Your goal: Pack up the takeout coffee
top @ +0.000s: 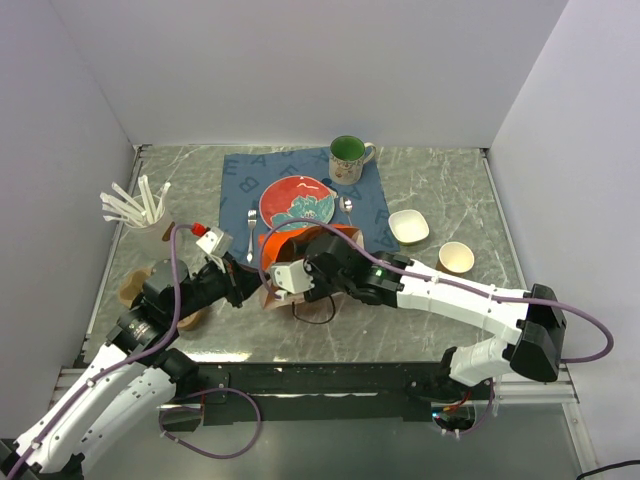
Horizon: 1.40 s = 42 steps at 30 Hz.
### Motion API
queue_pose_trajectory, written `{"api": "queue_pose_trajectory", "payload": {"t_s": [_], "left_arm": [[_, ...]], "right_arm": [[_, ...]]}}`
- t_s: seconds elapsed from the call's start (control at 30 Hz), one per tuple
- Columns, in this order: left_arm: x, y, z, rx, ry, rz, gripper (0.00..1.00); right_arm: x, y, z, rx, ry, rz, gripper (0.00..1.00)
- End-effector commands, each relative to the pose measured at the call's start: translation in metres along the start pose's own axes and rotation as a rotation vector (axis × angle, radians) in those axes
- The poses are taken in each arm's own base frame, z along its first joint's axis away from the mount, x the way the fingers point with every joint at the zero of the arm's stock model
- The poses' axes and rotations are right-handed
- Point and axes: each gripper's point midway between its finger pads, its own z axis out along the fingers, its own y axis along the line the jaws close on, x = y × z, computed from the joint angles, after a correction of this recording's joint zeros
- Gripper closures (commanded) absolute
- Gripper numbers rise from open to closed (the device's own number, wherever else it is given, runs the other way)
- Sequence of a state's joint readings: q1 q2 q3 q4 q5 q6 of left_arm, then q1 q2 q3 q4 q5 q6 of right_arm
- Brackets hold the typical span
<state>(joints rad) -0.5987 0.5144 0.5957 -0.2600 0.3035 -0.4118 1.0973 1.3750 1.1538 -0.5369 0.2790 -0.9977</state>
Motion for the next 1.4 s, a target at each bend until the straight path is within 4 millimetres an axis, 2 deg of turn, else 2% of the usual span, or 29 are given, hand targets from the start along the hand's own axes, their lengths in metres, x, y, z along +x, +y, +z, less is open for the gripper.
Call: {"api": "queue_pose_trajectory", "payload": {"t_s": [0.0, 0.13, 0.3, 0.5, 0.6, 0.7, 0.87, 1.13, 1.37], "left_arm": [[-0.012, -0.008, -0.002, 0.023, -0.017, 0.018, 0.99], [-0.017, -0.009, 0.0, 0.017, -0.022, 0.002, 0.99], [-0.028, -0.008, 0.002, -0.002, -0.058, -0.025, 0.99], [-0.025, -0.001, 0.004, -0.036, -0.044, -0.032, 0.99], [-0.03, 0.003, 0.003, -0.069, -0.06, -0.04, 0.99], [-0.033, 0.006, 0.003, -0.089, -0.062, -0.04, 0.99], [-0.039, 0.001, 0.004, -0.077, -0.069, -0.049, 0.99], [-0.03, 0.003, 0.004, -0.073, -0.06, -0.062, 0.99], [-0.032, 0.004, 0.006, -0.074, -0.061, -0.062, 0.99]], "right_arm": [[-0.009, -0.022, -0.003, 0.055, -0.051, 0.025, 0.52], [-0.002, -0.011, 0.003, 0.037, -0.027, 0.042, 0.52], [0.002, -0.01, 0.004, 0.052, -0.002, 0.108, 0.52], [0.002, -0.013, 0.008, 0.062, 0.014, 0.155, 0.52], [0.012, -0.001, 0.011, 0.04, 0.051, 0.139, 0.52], [0.02, 0.002, 0.01, 0.041, 0.083, 0.134, 0.52], [0.014, 0.004, 0.008, 0.038, 0.04, 0.113, 0.52], [0.005, 0.001, 0.025, 0.046, 0.007, 0.075, 0.52], [0.005, 0.003, 0.037, 0.045, 0.02, 0.053, 0.53]]}}
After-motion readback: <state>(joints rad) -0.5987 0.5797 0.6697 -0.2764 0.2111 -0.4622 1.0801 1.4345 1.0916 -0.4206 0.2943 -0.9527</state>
